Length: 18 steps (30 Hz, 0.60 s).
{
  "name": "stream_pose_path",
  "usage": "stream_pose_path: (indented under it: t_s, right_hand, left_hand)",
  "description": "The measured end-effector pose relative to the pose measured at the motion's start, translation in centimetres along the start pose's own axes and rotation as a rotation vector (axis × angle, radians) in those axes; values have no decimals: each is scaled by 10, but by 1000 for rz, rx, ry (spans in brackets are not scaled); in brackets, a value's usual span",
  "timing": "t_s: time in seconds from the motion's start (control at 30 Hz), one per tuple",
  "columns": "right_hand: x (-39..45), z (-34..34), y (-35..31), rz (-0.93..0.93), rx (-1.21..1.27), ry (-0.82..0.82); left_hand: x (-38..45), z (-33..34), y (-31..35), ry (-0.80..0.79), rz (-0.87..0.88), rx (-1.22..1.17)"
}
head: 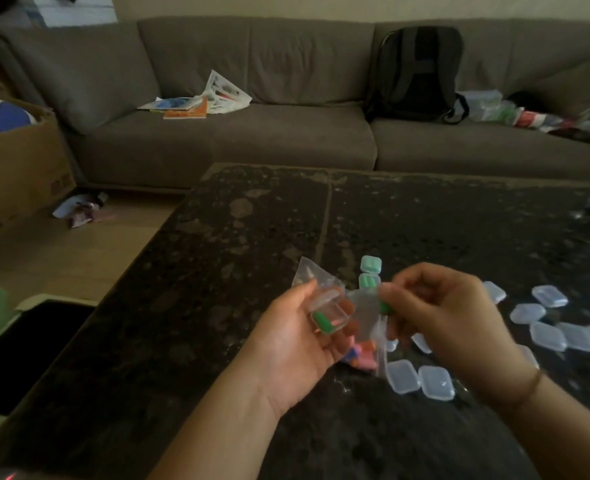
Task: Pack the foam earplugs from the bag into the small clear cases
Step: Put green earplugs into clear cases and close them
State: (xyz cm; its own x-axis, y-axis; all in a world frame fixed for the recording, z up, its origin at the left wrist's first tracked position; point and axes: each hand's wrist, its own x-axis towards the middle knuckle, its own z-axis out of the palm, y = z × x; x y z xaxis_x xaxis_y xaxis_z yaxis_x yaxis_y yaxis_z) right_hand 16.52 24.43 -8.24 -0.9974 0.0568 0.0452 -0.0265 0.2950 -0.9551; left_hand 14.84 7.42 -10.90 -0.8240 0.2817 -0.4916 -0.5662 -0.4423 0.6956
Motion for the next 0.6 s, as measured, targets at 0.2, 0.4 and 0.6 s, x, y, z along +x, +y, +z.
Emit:
stream_pose_path:
  t_s: [0.2, 0.4, 0.6]
  right_hand:
    - [-4, 22, 11, -137, -308, -55]
    - [-1, 23, 20, -266, -502, -3]
    - [2, 23, 26, -377, -636, 0]
  left_hand:
    - [3, 2, -7, -51, 12, 76]
    - [5, 1, -12, -94, 30, 45]
    - [5, -1, -11, -124, 21, 7]
